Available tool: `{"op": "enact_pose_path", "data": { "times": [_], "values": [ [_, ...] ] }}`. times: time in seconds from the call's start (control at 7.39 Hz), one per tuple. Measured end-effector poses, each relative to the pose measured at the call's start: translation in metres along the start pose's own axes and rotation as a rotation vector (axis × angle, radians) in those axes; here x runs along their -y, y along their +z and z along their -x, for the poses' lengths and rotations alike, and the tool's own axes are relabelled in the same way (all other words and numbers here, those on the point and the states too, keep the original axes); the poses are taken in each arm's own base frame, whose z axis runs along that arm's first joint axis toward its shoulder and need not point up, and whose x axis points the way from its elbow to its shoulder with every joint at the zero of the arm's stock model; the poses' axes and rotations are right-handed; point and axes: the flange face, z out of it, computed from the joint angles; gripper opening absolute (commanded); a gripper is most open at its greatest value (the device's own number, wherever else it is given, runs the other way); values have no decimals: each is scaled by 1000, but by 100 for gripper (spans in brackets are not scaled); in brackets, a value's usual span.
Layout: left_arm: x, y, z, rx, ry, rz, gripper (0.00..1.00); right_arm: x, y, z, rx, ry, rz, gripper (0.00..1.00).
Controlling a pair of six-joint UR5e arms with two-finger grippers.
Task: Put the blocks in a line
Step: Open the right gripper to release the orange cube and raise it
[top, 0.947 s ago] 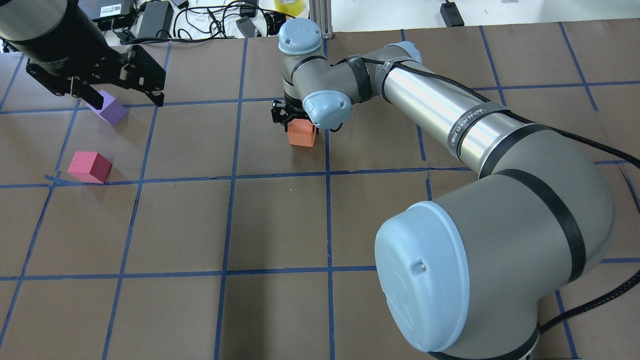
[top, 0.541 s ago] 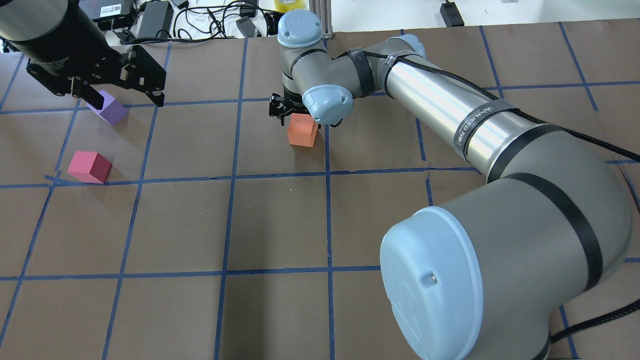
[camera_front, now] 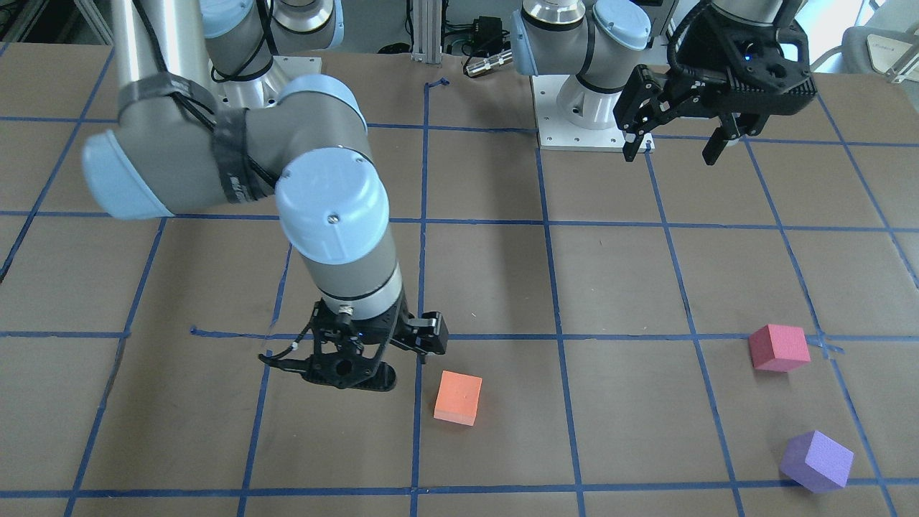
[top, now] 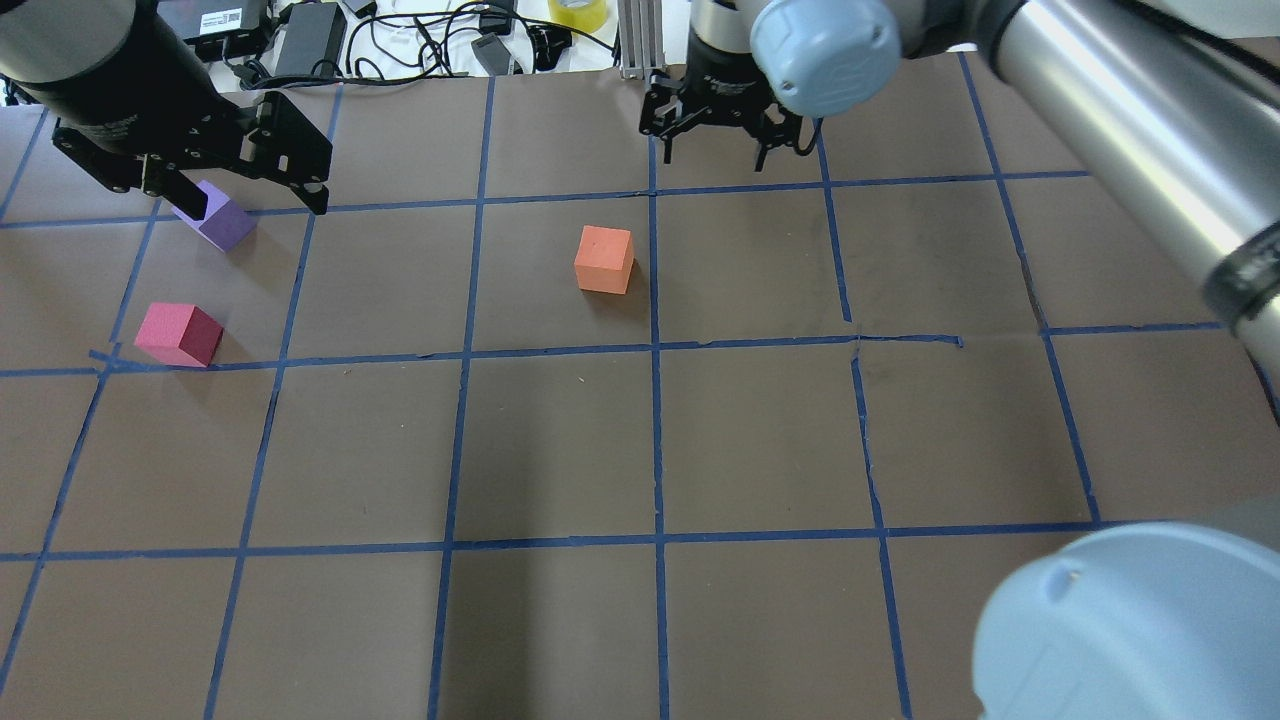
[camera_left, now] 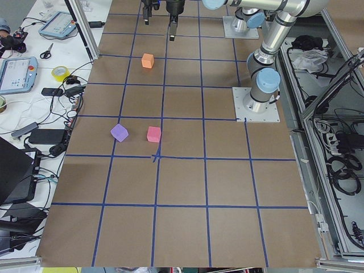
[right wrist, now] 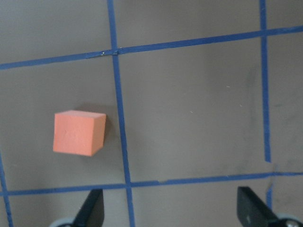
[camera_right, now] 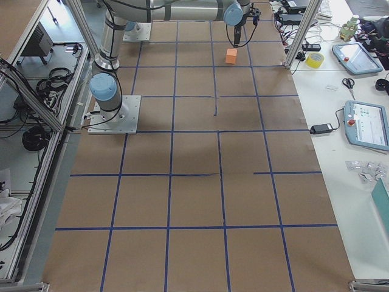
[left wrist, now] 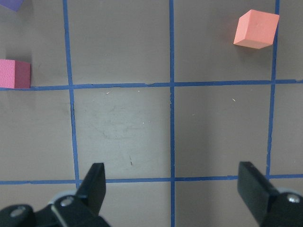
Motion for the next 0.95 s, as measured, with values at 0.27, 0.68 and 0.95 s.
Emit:
{"op": "enact_pose_path", "data": {
  "times": [0.27, 0.68, 0.95],
  "values": [
    [0, 0, 0, 0, 0, 0, 100, -26, -64, -79, -34, -60, -6, 100],
    [0, -1, 0, 0, 0, -1, 100, -74, -83, -137, -74, -84, 16, 100],
    [0, 0, 0, 0, 0, 0, 100, -90, -76, -140, -74, -78, 39, 100]
  ]
}}
